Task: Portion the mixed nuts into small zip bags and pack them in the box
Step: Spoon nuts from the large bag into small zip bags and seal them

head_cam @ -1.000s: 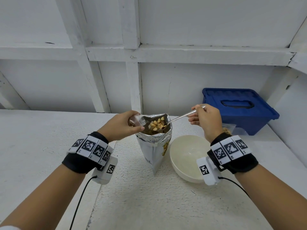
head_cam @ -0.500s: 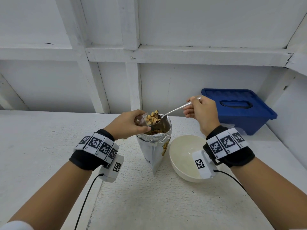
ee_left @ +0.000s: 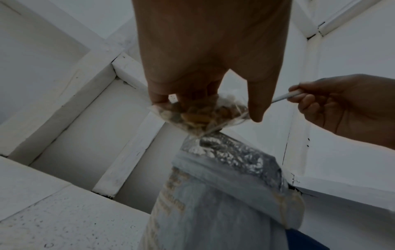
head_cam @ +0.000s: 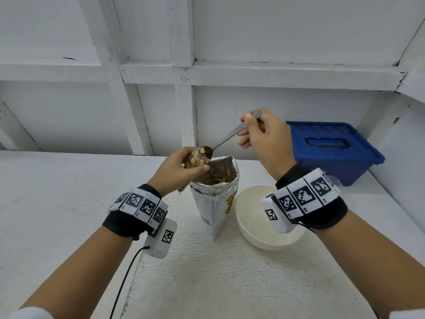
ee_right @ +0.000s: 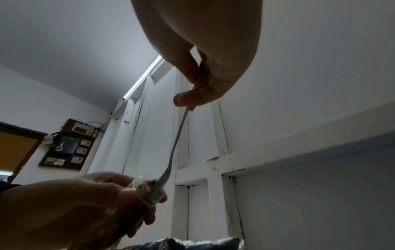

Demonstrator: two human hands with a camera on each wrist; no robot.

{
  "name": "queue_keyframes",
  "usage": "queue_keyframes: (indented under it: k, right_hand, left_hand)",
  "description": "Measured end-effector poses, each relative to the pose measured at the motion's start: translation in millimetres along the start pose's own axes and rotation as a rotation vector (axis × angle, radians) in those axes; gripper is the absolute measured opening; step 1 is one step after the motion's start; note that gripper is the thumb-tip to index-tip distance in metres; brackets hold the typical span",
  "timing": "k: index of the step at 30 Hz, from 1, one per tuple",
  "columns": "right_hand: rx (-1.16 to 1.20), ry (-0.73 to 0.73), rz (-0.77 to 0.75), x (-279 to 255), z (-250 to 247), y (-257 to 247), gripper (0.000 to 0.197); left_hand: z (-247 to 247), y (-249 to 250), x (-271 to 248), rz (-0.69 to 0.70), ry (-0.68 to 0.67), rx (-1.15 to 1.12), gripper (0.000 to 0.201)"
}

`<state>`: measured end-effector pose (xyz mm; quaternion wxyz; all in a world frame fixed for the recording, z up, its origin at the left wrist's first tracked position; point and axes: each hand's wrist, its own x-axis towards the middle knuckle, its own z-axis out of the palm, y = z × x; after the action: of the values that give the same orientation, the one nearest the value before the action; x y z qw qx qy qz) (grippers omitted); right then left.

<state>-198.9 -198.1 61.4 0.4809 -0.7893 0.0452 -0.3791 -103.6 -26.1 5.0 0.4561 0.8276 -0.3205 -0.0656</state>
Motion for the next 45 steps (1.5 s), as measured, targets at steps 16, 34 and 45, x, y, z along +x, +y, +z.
queue_keyframes:
  k: [16,34,45]
  right_hand:
    - [-0.082,0.042,0.032,-5.6,-16.2,18.0,0.014]
    - [-0.644,-0.090,-0.374,-31.7,11.5,41.0,0.020]
    - [-0.092,-0.345,0.187,-42.5,39.2,15.2,0.028]
  left_hand:
    - [-10.5,-15.7,-6.2,-0.021,0.115,-0.263,0.029]
    - [0.0,3.6,-3.1,0.060,0.258,-0.404,0.008]
    - [13.4,33.5,-4.1,0.005,0.311,-0.670,0.026]
